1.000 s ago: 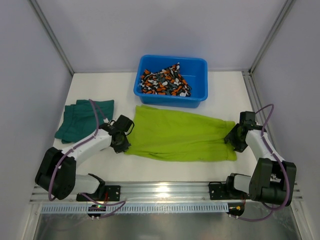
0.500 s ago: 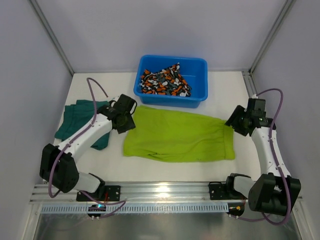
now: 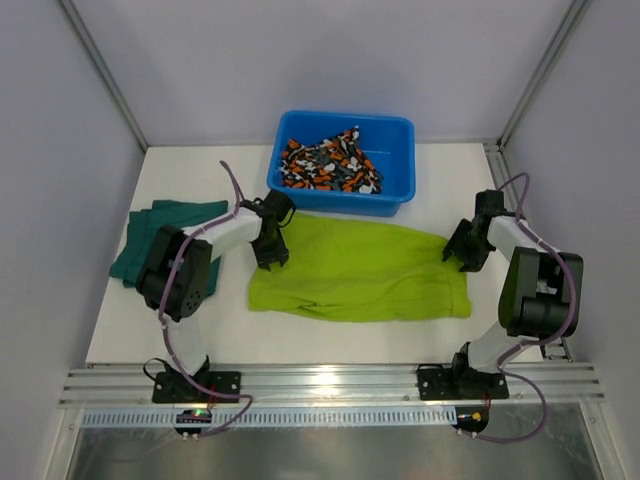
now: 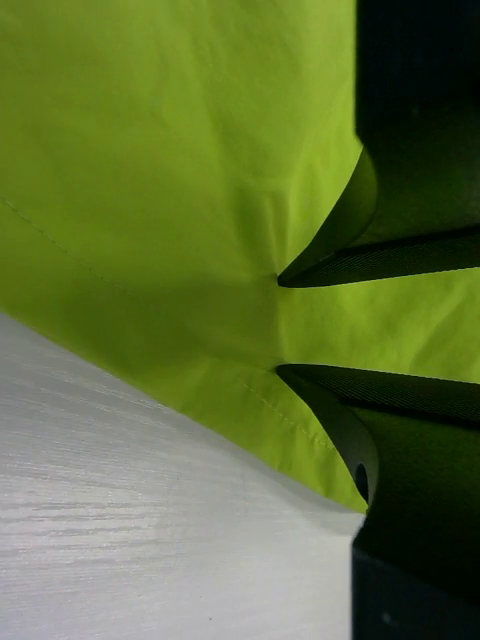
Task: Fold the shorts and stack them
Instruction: Smooth out the shorts at the center of the board.
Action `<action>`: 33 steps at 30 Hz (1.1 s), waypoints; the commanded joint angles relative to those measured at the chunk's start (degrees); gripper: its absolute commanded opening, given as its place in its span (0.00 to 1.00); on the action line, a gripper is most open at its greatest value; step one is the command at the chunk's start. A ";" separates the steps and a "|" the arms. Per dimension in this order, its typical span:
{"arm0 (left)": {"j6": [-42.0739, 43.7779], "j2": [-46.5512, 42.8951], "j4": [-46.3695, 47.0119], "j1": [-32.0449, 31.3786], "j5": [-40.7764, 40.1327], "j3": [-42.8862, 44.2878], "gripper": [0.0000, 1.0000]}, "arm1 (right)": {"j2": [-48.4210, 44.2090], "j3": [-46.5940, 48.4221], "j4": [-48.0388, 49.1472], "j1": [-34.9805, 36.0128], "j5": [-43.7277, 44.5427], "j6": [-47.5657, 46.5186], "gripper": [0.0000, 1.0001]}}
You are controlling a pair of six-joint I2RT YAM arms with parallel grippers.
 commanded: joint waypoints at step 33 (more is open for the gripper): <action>1.80 1.64 18.97 -26.37 16.33 4.26 0.49 | -24.16 -16.57 10.83 0.77 -11.37 8.89 0.58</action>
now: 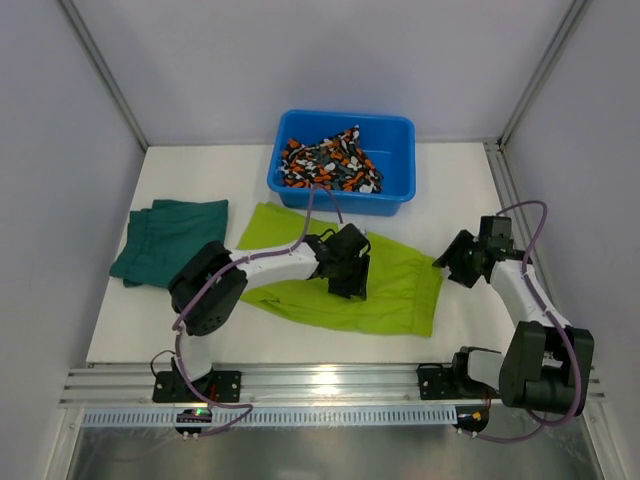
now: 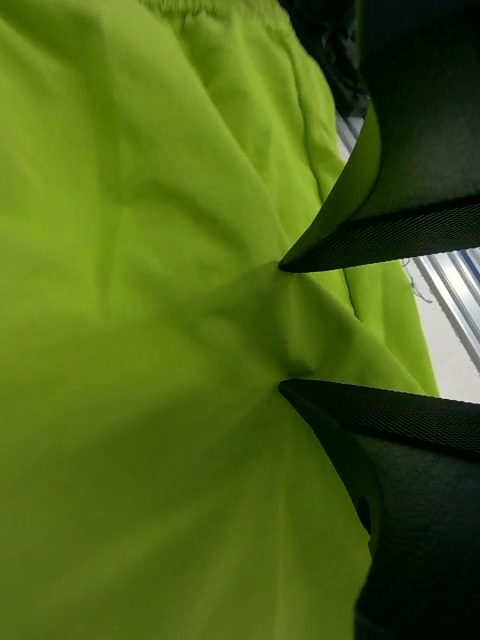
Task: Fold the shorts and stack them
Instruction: Smooth out the shorts at the center of the board.
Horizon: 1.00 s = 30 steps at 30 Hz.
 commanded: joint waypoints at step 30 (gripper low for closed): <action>0.70 -3.27 -8.91 -4.09 -9.93 12.60 0.48 | -4.12 -6.60 6.56 -9.66 -11.00 6.89 0.53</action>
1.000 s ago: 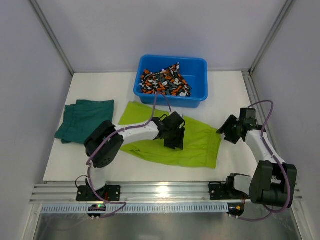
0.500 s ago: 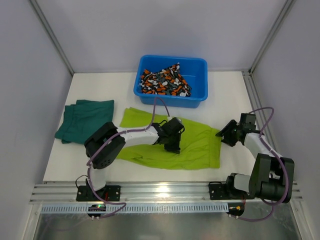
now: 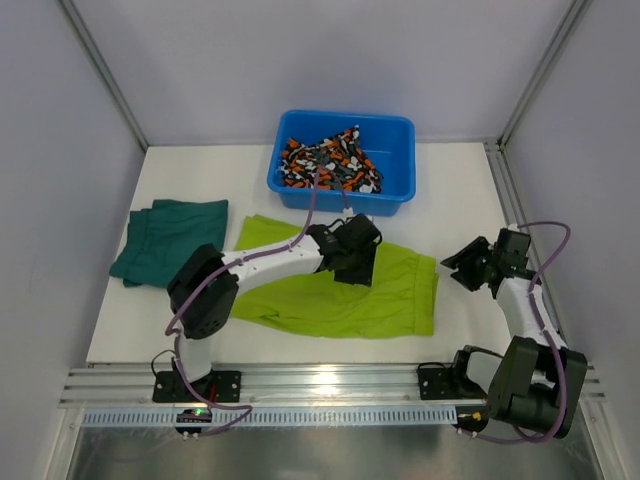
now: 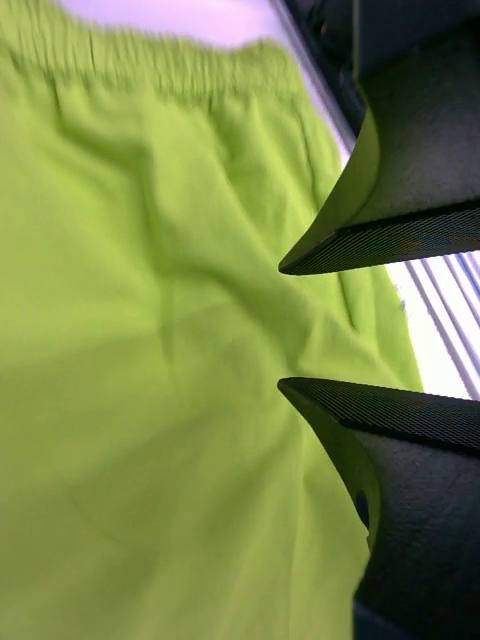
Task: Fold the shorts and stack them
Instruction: Smooth out the shorts at the center of the board.
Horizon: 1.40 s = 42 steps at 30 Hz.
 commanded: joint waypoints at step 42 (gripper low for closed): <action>3.13 23.61 -16.23 -16.99 -13.78 40.89 0.66 | 6.96 -11.12 14.05 -2.39 -4.79 7.13 0.04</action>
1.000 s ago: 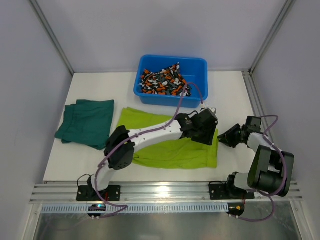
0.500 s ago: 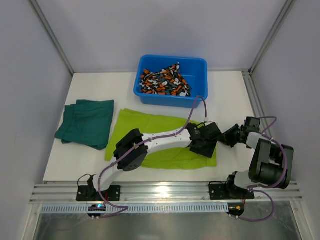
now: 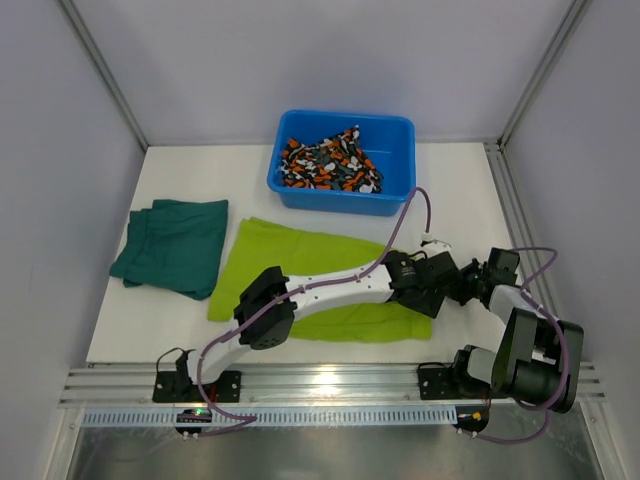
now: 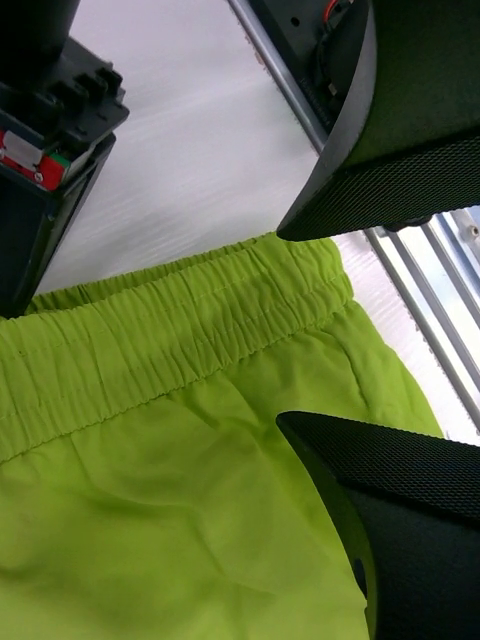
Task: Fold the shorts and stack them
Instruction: Smooth out the shorts at the center of the board.
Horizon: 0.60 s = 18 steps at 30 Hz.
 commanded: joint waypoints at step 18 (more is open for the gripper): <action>1.69 5.24 0.26 1.49 7.58 0.65 0.00 | -2.45 -0.98 -0.42 -0.09 5.03 -6.40 0.03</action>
